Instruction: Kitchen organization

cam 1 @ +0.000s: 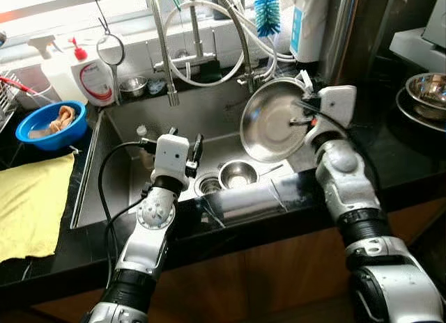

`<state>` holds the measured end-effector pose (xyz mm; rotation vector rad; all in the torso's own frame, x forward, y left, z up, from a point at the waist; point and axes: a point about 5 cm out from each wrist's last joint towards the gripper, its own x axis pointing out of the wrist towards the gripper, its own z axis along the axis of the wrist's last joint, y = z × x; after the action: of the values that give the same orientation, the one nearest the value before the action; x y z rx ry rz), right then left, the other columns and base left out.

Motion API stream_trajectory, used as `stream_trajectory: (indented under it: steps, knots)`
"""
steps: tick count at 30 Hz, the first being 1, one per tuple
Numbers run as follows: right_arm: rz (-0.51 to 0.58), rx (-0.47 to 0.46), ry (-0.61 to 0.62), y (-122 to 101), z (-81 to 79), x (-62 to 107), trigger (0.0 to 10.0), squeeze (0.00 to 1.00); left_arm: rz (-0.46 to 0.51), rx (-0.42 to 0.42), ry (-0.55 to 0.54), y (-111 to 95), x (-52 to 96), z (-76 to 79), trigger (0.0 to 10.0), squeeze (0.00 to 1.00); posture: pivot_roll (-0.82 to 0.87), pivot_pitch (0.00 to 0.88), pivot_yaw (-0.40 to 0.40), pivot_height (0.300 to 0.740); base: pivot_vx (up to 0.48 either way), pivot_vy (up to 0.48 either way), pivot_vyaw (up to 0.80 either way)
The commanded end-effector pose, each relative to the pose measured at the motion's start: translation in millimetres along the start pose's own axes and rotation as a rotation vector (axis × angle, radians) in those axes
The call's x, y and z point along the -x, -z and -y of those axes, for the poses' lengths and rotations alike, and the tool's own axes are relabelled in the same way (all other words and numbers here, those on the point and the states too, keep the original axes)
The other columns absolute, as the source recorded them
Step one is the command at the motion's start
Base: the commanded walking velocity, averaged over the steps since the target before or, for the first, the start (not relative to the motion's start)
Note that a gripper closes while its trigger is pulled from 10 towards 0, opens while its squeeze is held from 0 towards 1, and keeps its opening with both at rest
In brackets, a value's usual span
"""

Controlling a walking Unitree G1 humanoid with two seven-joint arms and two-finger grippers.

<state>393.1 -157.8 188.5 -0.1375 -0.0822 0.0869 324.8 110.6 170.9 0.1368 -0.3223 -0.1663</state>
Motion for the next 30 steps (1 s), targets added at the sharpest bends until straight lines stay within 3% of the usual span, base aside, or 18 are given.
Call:
stream_trajectory:
  steps: [1, 8, 24, 25, 26, 27, 28, 30]
  knots:
    - [0.051, 0.014, -0.048, -15, -12.1, -6.2, 10.0, 0.0, -0.014, 0.002, -0.019, 1, 2.9, -6.4, 10.0, 0.0, -0.2, 0.0, 0.14, 0.74, 0.0, 0.0, 0.0]
    - [-0.004, 0.049, -0.099, -3, -20.3, -8.2, 10.0, 0.0, -0.015, 0.007, -0.02, 0, 2.5, -5.2, 10.0, 0.0, -0.19, 0.0, 0.138, 0.74, 0.0, 0.0, 0.0]
    - [-0.116, 0.061, -0.112, 22, -20.7, -4.6, 10.0, 0.0, -0.028, 0.014, -0.019, 2, 4.2, -4.0, 10.0, 0.0, -0.19, 0.0, 0.135, 0.74, 0.0, 0.0, 0.0]
    - [-0.121, 0.057, -0.114, 23, -21.1, -4.0, 10.0, 0.14, -0.029, 0.015, -0.018, 2, 4.4, -3.8, 10.0, 0.0, -0.19, 0.0, 0.136, 0.74, 0.0, 0.0, 0.0]
    - [-0.123, 0.056, -0.114, 24, -21.0, -3.8, 10.0, 0.55, -0.03, 0.015, -0.017, 2, 4.5, -3.7, 10.0, 0.0, -0.19, 0.0, 0.135, 0.74, 0.0, 0.0, 0.0]
    - [-0.124, 0.055, -0.113, 25, -20.9, -3.6, 10.0, 0.55, -0.031, 0.015, -0.017, 2, 4.5, -3.5, 10.0, 0.0, -0.19, 0.0, 0.135, 0.74, 0.0, 0.0, 0.0]
    - [-0.125, 0.054, -0.113, 25, -20.8, -3.4, 10.0, 1.0, -0.031, 0.015, -0.016, 3, 4.6, -3.4, 10.0, 0.0, -0.19, 0.0, 0.135, 0.74, 0.0, 0.0, 0.0]
    - [-0.128, 0.053, -0.112, 26, -21.0, -3.2, 10.0, 1.0, -0.032, 0.015, -0.016, 3, 4.6, -3.4, 10.0, 0.0, -0.19, 0.0, 0.135, 0.74, 0.0, 0.0, 0.0]
